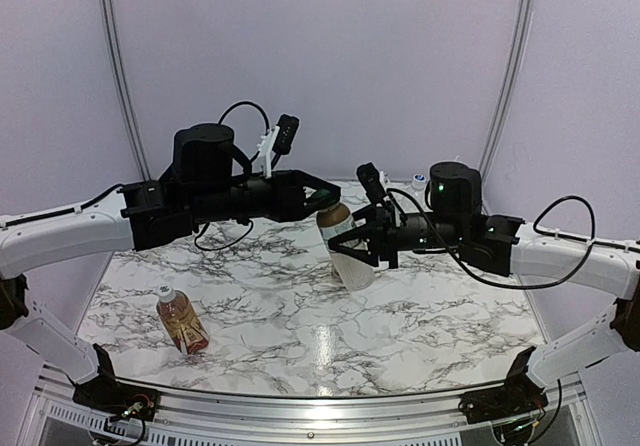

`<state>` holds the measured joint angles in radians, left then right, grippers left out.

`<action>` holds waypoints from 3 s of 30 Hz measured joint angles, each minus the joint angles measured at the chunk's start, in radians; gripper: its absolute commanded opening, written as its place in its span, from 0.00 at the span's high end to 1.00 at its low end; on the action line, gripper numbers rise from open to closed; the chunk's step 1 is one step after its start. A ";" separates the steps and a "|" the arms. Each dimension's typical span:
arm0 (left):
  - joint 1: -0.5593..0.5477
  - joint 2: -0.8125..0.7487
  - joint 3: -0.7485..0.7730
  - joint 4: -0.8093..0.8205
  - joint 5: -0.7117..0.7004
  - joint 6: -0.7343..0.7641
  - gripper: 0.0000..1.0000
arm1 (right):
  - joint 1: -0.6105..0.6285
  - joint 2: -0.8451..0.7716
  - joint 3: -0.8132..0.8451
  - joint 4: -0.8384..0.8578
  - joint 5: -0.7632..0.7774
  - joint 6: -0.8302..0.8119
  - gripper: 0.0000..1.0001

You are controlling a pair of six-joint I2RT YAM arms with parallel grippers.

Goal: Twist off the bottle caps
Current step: Unscrew the bottle cap from the plastic bottle.

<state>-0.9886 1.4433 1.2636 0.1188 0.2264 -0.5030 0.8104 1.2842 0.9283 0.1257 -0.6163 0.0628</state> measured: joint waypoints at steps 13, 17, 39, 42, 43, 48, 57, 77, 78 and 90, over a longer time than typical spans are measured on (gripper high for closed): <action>-0.005 0.011 -0.003 -0.006 -0.069 -0.058 0.40 | 0.004 0.000 0.001 -0.031 0.054 -0.048 0.83; 0.018 0.003 -0.004 0.018 0.022 -0.010 0.21 | -0.003 0.000 -0.002 -0.030 0.004 -0.065 0.82; 0.049 -0.050 -0.058 0.041 0.472 0.330 0.37 | -0.008 0.060 -0.006 0.085 -0.418 0.017 0.78; 0.052 -0.033 -0.057 0.041 0.488 0.335 0.48 | -0.008 0.060 -0.006 0.091 -0.432 0.022 0.78; 0.053 -0.028 -0.056 0.042 0.491 0.334 0.51 | -0.008 0.060 -0.006 0.093 -0.434 0.023 0.78; 0.055 -0.019 -0.055 0.042 0.507 0.327 0.49 | -0.009 0.061 -0.006 0.101 -0.438 0.032 0.79; 0.060 -0.019 -0.055 0.043 0.497 0.309 0.39 | -0.009 0.069 -0.007 0.106 -0.442 0.034 0.79; 0.069 -0.019 -0.055 0.052 0.482 0.297 0.90 | -0.012 0.077 -0.007 0.103 -0.422 0.041 0.82; 0.071 -0.019 -0.055 0.051 0.475 0.290 0.93 | -0.012 0.077 -0.007 0.100 -0.409 0.039 0.82; 0.034 -0.037 -0.083 0.033 0.040 0.057 1.00 | -0.005 0.057 0.012 0.014 -0.043 -0.064 0.81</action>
<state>-0.9546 1.4059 1.1809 0.1520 0.2668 -0.4461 0.8051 1.3415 0.9401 0.1398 -0.6598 -0.0013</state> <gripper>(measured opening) 0.400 0.403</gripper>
